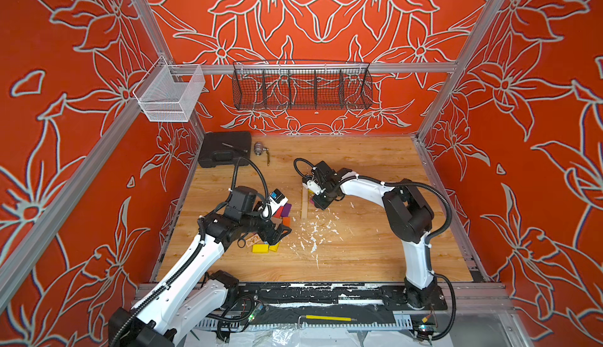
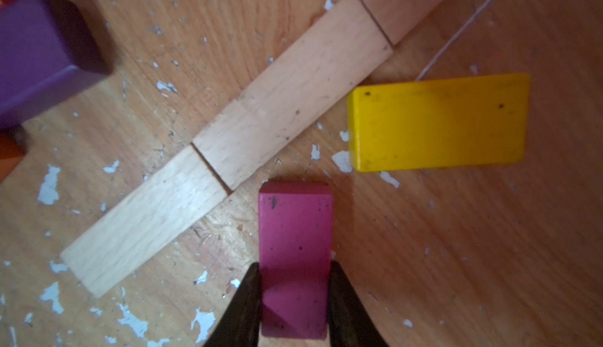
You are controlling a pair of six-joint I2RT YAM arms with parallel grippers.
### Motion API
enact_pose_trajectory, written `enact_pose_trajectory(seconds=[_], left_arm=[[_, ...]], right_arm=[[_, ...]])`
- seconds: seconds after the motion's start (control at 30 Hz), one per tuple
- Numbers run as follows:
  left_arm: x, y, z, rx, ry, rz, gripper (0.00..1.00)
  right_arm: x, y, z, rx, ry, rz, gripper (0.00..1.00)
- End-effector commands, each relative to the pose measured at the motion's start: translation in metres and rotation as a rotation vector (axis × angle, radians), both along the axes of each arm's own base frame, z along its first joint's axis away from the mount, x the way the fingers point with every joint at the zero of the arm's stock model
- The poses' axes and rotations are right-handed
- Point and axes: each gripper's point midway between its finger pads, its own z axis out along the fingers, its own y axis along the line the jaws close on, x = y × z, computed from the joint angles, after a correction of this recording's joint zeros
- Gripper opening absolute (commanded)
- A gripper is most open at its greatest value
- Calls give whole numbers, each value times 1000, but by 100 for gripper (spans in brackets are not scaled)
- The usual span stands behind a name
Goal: Assemble the letter k with building blocks
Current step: Assemble the building block at the center of the board.
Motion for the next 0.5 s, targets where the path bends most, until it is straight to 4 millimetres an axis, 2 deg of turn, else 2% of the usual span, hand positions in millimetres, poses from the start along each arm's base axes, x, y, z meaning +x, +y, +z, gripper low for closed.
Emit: enact_pose_trajectory(seconds=[0.0,0.47], left_arm=[[1,-1,1,1,-5,-4,93],[3,0,0,7,-7,7,93]], right_arm=[[9,2,-3,3,-8,-24,31],[10,5,-3,26,-8,-43,33]])
